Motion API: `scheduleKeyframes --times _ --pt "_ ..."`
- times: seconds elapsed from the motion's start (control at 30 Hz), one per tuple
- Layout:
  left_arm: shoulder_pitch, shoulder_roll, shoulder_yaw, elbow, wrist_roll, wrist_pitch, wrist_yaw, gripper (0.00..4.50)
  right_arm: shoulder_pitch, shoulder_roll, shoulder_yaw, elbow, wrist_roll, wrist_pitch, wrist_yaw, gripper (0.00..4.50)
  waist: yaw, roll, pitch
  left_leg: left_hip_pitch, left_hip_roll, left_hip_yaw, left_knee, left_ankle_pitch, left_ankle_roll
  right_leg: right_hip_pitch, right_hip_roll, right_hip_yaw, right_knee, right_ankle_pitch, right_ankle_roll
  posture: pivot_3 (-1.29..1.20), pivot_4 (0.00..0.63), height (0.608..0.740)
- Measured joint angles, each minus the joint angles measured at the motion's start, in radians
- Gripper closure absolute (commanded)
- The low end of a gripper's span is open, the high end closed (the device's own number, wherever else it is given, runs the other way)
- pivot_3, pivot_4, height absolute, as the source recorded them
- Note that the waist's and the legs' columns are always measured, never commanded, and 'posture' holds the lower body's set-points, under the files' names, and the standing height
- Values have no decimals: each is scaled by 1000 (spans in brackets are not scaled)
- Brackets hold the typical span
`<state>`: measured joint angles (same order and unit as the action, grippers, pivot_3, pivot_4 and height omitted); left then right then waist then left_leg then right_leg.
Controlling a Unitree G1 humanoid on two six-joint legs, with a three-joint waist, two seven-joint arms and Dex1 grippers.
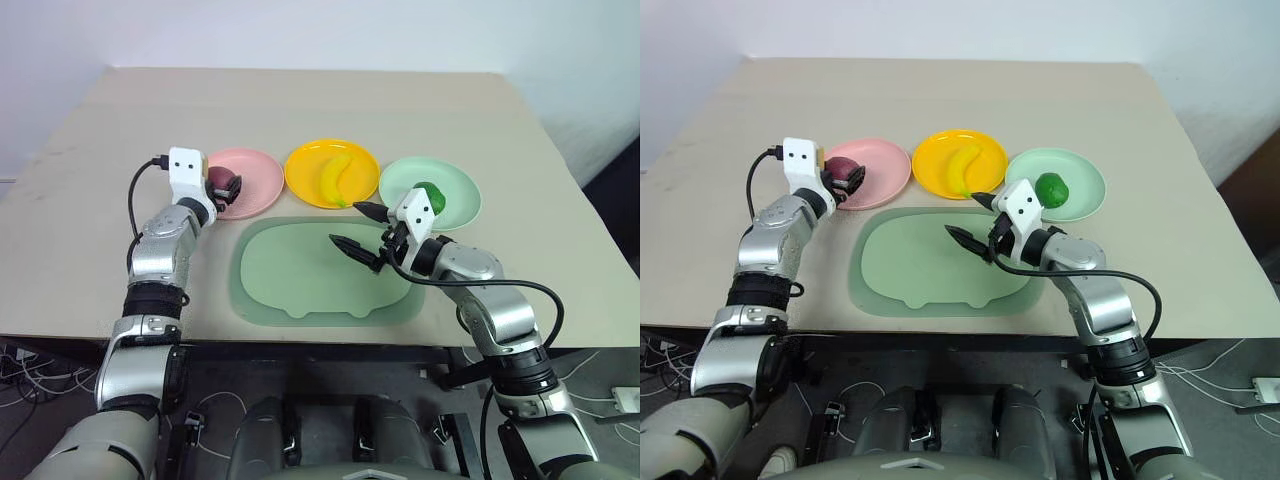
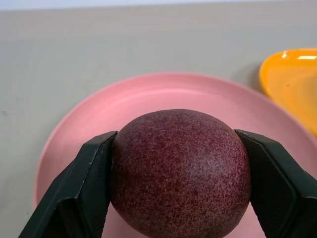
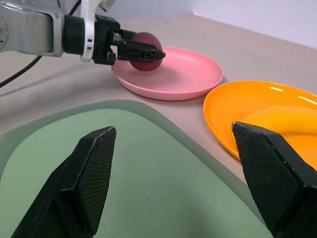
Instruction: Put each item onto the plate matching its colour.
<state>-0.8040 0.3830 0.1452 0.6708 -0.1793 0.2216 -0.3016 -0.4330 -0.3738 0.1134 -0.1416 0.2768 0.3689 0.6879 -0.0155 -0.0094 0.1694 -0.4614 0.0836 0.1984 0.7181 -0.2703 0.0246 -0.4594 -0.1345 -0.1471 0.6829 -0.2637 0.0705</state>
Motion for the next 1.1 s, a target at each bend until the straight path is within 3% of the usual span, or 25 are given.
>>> scheduleKeyframes --times 0.4,0.6,0.77,0.97,1.1 --pt "-16 -14 -14 -18 13 -23 -67 37 4 -7 -2 7 -16 -5 3 510 -2 0 0 0 0 0 0 0 0 0 0 0 0 0 0 0 150 695" --pt "170 11 -16 -397 -45 85 -158 37 49 -20 -10 -13 -17 -7 4 510 -4 0 0 0 1 0 0 0 0 -1 0 0 1 0 0 0 150 695" --pt "331 55 33 -674 -141 62 -259 37 78 -25 -15 -37 -15 -6 2 510 -4 0 0 1 1 0 0 0 0 0 0 1 1 0 0 0 150 695" --pt "605 115 107 -861 -282 52 -405 37 135 -30 -28 -73 -2 -6 -1 510 -3 0 0 1 1 0 0 0 0 0 -1 1 1 0 0 0 150 695" --pt "675 137 172 -890 -353 56 -442 37 149 -35 -35 -80 4 -7 4 510 5 0 0 1 1 -2 1 0 0 1 -1 0 1 0 0 0 150 695"
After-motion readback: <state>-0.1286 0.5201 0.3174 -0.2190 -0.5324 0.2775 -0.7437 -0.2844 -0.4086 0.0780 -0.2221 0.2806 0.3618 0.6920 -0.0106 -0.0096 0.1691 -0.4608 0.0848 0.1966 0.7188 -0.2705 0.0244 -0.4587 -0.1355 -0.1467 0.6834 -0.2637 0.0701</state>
